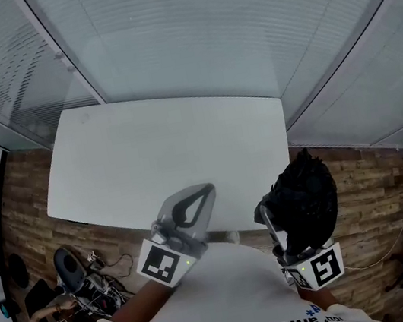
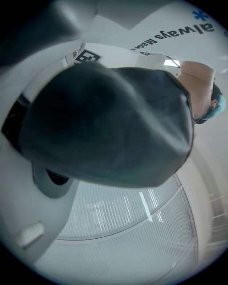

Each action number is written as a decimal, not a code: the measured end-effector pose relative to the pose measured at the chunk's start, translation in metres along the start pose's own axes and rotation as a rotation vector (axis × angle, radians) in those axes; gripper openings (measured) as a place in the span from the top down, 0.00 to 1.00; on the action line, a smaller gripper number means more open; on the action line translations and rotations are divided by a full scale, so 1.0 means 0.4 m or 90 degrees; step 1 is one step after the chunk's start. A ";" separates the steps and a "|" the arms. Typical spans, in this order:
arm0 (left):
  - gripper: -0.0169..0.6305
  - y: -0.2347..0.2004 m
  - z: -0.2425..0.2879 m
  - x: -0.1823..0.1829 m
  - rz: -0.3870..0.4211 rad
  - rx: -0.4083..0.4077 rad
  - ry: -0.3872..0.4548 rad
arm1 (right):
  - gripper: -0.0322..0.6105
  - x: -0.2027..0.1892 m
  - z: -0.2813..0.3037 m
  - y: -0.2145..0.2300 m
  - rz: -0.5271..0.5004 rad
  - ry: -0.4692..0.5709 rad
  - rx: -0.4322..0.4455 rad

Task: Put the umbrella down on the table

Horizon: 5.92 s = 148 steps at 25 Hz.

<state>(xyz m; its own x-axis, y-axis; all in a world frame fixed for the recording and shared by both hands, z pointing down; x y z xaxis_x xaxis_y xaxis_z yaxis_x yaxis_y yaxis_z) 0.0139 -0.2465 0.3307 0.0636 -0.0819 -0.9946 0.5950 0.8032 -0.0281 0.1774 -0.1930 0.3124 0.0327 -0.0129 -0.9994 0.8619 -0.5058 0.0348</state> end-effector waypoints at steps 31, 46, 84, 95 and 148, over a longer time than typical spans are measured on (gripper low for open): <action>0.97 -0.054 0.001 -0.030 -0.029 -0.023 -0.003 | 0.58 -0.435 0.180 0.085 0.082 -0.337 -0.020; 0.97 -0.073 -0.030 -0.052 -0.049 -0.013 -0.016 | 0.58 -0.727 0.243 0.138 0.153 -0.517 -0.013; 0.97 -0.111 -0.038 -0.080 -0.055 0.010 -0.032 | 0.53 -1.120 0.264 0.165 0.234 -0.814 -0.031; 0.97 -0.100 -0.018 -0.084 -0.055 0.000 -0.030 | 0.52 -1.021 0.239 0.185 0.190 -0.750 -0.024; 0.97 -0.096 0.013 -0.055 -0.041 -0.012 -0.016 | 0.81 -0.062 0.124 -0.010 -0.054 -0.124 0.003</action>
<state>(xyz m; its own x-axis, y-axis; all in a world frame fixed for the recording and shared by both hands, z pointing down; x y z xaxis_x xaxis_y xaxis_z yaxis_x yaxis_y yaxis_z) -0.0065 -0.2786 0.3542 0.0460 -0.1495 -0.9877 0.5833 0.8067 -0.0949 0.1480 -0.2332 0.3368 -0.1388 -0.1365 -0.9809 0.8547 -0.5169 -0.0490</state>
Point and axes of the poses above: the fingertips, and each gripper's own axes: z forward along the fingers, y to its right, x out of its top, the point moved 5 cm from there along -z, backward along the fingers, and after that the axes turned 9 degrees about -y, right-handed, at the moved point
